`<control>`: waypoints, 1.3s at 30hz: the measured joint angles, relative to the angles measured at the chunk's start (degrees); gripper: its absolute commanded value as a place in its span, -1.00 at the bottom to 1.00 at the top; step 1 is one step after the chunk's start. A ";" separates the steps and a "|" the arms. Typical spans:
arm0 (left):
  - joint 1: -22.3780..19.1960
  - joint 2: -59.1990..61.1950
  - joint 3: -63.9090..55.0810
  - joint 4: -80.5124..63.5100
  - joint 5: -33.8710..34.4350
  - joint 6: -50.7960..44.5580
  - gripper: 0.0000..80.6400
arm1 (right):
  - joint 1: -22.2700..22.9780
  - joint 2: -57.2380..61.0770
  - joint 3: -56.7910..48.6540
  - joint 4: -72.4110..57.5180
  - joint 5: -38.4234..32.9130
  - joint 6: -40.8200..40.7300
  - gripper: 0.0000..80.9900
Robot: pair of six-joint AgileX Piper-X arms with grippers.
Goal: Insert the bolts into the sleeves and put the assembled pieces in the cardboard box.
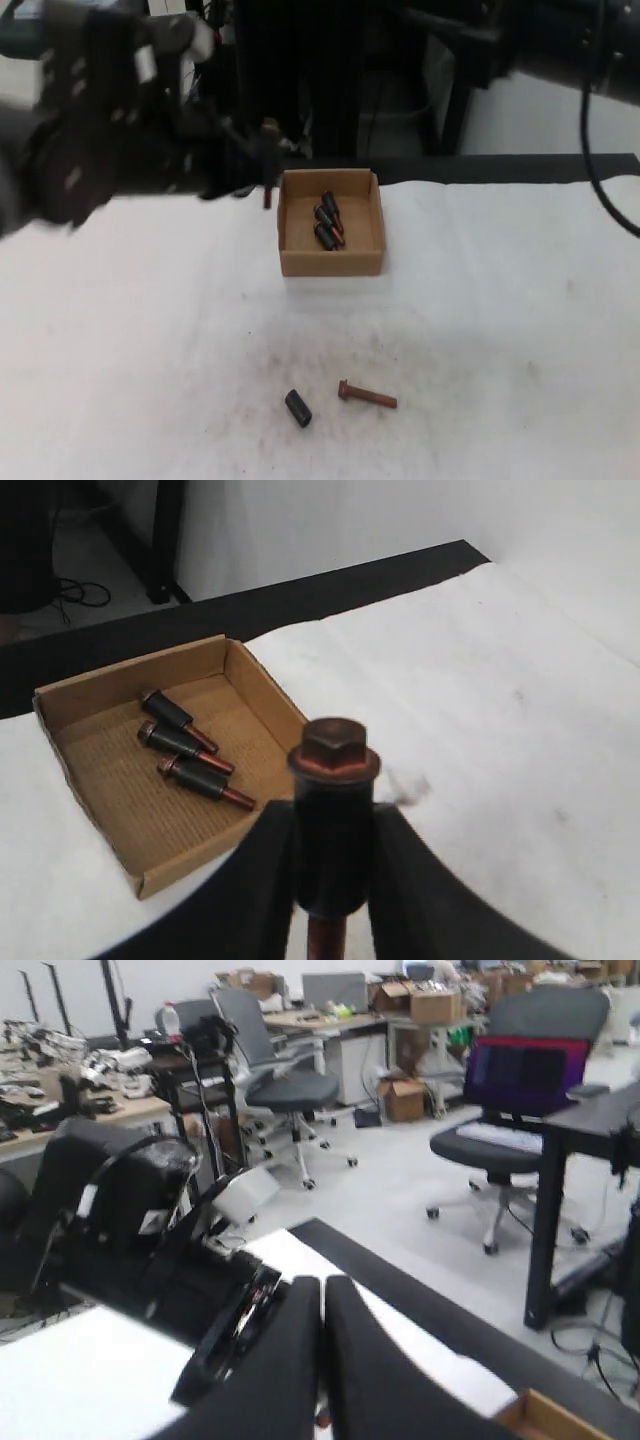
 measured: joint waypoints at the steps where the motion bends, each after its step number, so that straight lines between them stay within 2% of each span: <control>1: -0.03 0.56 -3.14 1.72 -0.02 -0.10 -0.99 | -0.97 -0.28 0.00 2.05 0.00 0.00 -0.99; 5: -1.29 11.44 -15.27 7.14 0.02 -0.06 -0.99 | -4.03 -0.88 0.00 7.87 0.25 0.00 -0.99; 8: -3.80 21.13 -25.85 8.51 -2.08 -0.06 -0.99 | -5.33 -1.18 0.00 10.65 0.52 0.00 -0.99; 13: -6.16 32.09 -38.36 12.71 -4.37 -0.06 -0.99 | -6.52 -1.41 0.00 15.24 0.50 0.05 -0.99; 17: -6.54 39.78 -47.06 20.25 -5.02 -0.06 -0.99 | -7.21 -1.38 0.00 18.27 0.50 0.05 -0.99; 27: -6.20 45.42 -51.95 25.21 -6.95 4.26 -0.99 | -8.56 -1.38 0.00 22.59 1.27 0.05 -0.99; 29: -6.08 45.42 -52.24 24.64 -6.90 5.72 -0.88 | -8.71 -1.38 0.00 23.73 1.29 -0.46 -0.99; 35: -5.57 45.42 -52.81 24.09 -6.39 6.82 -0.09 | -8.81 -1.38 0.00 25.43 1.29 -2.51 -0.99; 36: -5.55 45.42 -53.04 24.09 -6.02 6.82 -0.02 | -8.81 -1.38 0.00 25.43 1.29 -2.50 -0.99; 39: -5.41 45.42 -54.63 24.09 -4.72 6.95 0.00 | -8.81 -1.38 0.00 25.54 1.29 -2.50 -0.99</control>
